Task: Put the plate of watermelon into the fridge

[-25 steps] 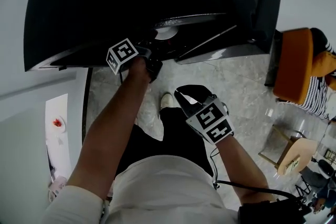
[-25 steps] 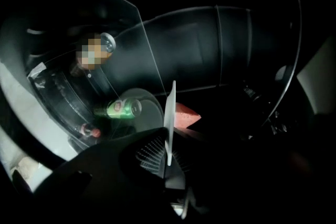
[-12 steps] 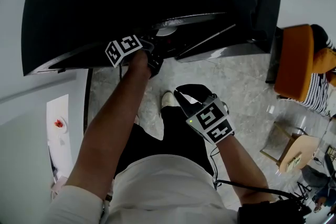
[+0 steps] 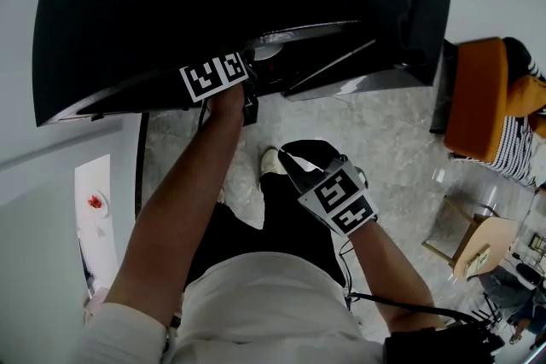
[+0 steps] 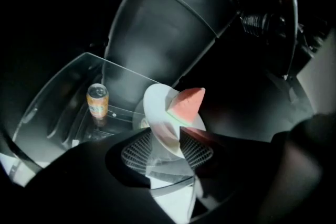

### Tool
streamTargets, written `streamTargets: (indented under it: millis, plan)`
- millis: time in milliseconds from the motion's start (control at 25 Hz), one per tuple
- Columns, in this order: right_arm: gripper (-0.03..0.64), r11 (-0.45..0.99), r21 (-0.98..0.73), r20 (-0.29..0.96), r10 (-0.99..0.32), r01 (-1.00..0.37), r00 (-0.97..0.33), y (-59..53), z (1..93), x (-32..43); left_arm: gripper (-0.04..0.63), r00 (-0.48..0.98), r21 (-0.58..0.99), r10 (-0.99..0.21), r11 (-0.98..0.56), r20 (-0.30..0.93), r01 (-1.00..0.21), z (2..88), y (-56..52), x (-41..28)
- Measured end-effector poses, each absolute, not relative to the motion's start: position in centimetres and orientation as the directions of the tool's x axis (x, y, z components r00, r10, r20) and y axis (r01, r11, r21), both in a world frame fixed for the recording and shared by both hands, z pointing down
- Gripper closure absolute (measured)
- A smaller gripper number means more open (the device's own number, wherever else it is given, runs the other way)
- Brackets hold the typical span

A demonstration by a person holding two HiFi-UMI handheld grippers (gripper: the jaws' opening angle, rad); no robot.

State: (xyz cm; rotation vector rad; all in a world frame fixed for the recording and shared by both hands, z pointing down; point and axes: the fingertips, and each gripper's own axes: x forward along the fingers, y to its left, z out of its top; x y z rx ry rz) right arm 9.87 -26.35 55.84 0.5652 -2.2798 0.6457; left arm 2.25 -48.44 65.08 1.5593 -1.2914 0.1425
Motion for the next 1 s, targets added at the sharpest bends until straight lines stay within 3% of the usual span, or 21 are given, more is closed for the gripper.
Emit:
streamTargets:
  millis: [240,1000]
  plan:
    - [0.586,0.78,-0.289,0.707,-0.217,-0.555,-0.673,-26.4,55.6,10.0,0.403,0.324,0.483,-0.618,0.103,0.716,-0.869,65.3,-48.0,1.7]
    - [0.586,0.797,-0.289,0.708,-0.194,-0.53,-0.679,-23.2,52.6,9.2,0.405,0.367,0.431,-0.576,-0.027,0.731,-0.902,60.8,-39.4,1.7]
